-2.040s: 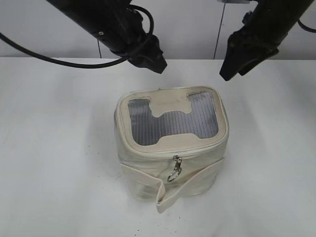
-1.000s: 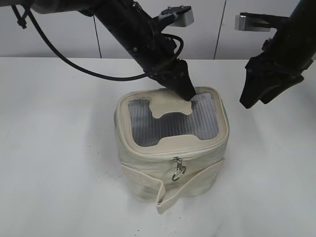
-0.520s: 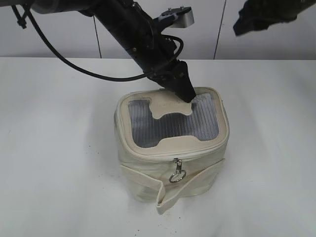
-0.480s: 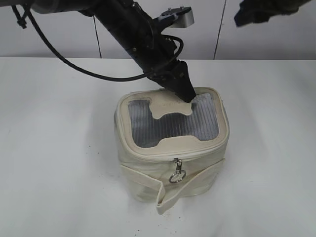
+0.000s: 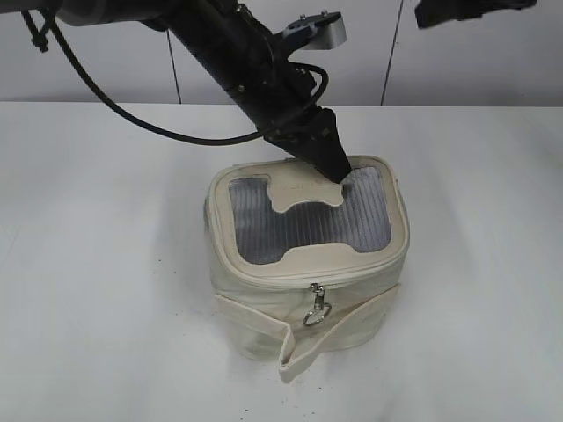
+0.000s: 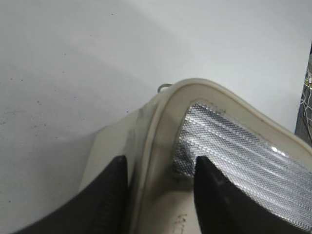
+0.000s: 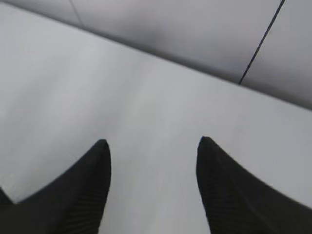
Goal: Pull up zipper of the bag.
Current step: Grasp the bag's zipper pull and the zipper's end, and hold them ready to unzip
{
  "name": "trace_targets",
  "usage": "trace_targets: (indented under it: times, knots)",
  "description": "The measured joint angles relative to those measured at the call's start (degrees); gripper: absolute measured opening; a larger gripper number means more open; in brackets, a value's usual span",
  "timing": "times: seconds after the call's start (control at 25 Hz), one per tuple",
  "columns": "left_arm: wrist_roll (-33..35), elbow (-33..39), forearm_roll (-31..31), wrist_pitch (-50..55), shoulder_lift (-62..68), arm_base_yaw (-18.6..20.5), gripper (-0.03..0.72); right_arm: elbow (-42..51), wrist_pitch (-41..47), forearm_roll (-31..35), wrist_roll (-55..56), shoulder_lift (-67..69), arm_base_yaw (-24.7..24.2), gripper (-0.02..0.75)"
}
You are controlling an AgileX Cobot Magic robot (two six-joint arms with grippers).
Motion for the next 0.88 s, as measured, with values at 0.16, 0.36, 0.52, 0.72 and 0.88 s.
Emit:
trace_targets:
  times: [0.16, 0.36, 0.52, 0.72, 0.88]
  knots:
    - [0.0, 0.0, 0.0, 0.0, 0.0, 0.0, 0.348, 0.0, 11.9, -4.4, -0.1, 0.0, 0.0, 0.445]
    - [0.0, 0.0, 0.0, -0.2, 0.0, 0.0, 0.322, 0.1, 22.1, -7.2, 3.9, -0.1, -1.5, 0.445]
    - [0.0, 0.0, 0.0, -1.1, 0.0, 0.0, 0.269, 2.9, 23.4, -3.5, 3.2, -2.4, -5.2, 0.445]
    - [0.7, 0.0, 0.2, -0.8, 0.1, -0.2, 0.169, 11.4, 23.5, 5.3, -4.1, -7.4, -8.5, 0.445]
    - [2.3, -0.2, 1.1, 0.1, 0.5, -1.1, 0.045, 20.4, 20.4, 10.5, -9.8, -10.8, -9.1, 0.445]
